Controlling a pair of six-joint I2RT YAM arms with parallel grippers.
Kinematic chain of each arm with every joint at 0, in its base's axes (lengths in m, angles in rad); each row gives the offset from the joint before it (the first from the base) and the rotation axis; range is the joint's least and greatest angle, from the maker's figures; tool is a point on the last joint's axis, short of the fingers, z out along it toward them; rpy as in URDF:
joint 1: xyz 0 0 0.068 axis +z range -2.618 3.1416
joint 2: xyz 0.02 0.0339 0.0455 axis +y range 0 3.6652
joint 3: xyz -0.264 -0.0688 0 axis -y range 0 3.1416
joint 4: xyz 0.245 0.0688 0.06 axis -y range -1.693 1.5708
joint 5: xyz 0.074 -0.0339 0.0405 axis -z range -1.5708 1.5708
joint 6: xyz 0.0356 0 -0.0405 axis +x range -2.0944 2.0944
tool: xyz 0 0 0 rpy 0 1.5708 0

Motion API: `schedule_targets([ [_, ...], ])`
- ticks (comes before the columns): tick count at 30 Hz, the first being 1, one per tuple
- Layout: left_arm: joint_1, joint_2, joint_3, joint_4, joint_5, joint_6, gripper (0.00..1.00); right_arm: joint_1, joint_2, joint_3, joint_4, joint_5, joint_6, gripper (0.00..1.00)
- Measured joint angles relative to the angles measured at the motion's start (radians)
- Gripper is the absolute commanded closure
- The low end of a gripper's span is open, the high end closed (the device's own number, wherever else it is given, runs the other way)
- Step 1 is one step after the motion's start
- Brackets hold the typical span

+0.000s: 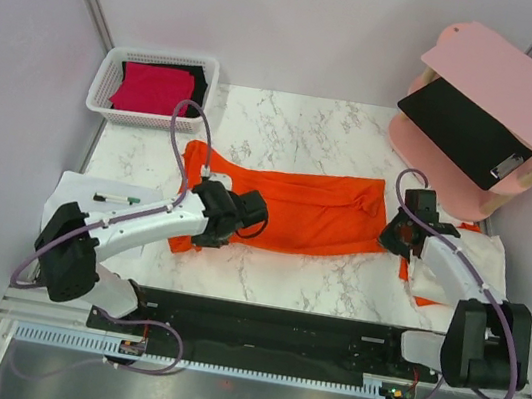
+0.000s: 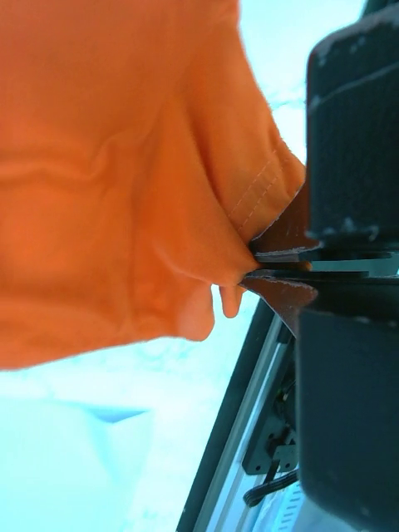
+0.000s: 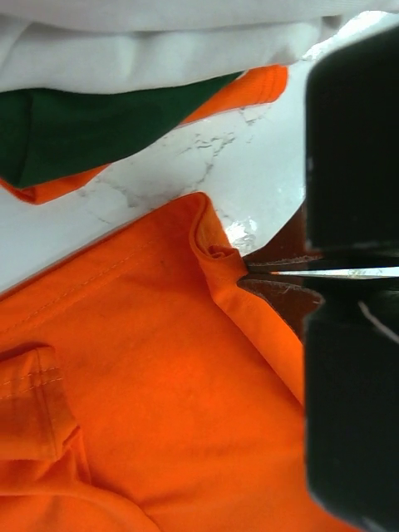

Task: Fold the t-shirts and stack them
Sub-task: Fold the other side of the tshirt into a rectangle

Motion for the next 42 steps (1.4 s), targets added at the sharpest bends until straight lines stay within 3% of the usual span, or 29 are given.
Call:
schedule_targets([
  [9, 0.207, 0.064, 0.060, 0.066, -0.040, 0.198, 0.98, 0.000, 0.206, 0.100, 0.080, 0.001, -0.036, 1.00],
  [19, 0.264, 0.275, 0.195, 0.136, -0.090, 0.333, 0.98, -0.002, 0.328, 0.220, 0.105, -0.002, -0.051, 0.99],
  [32, 0.338, 0.332, 0.249, 0.193, -0.104, 0.423, 0.98, -0.007, 0.520, 0.360, 0.108, -0.003, -0.063, 0.92],
  [34, 0.352, 0.341, 0.269, 0.201, -0.106, 0.439, 0.98, -0.007, 0.530, 0.370, 0.108, -0.003, -0.063, 0.82],
  [35, 0.359, 0.346, 0.278, 0.208, -0.106, 0.446, 0.98, -0.007, 0.534, 0.377, 0.109, -0.002, -0.064, 0.71],
  [36, 0.364, 0.354, 0.292, 0.211, -0.107, 0.454, 0.98, -0.008, 0.540, 0.381, 0.113, 0.000, -0.067, 0.51],
  [38, 0.373, 0.378, 0.326, 0.216, -0.110, 0.473, 0.98, -0.008, 0.547, 0.387, 0.122, -0.008, -0.065, 0.36],
  [39, 0.378, 0.394, 0.348, 0.218, -0.111, 0.484, 0.98, -0.006, 0.547, 0.393, 0.133, -0.011, -0.072, 0.22],
  [42, 0.394, 0.444, 0.414, 0.229, -0.111, 0.520, 0.98, -0.005, 0.544, 0.394, 0.161, -0.016, -0.076, 0.02],
])
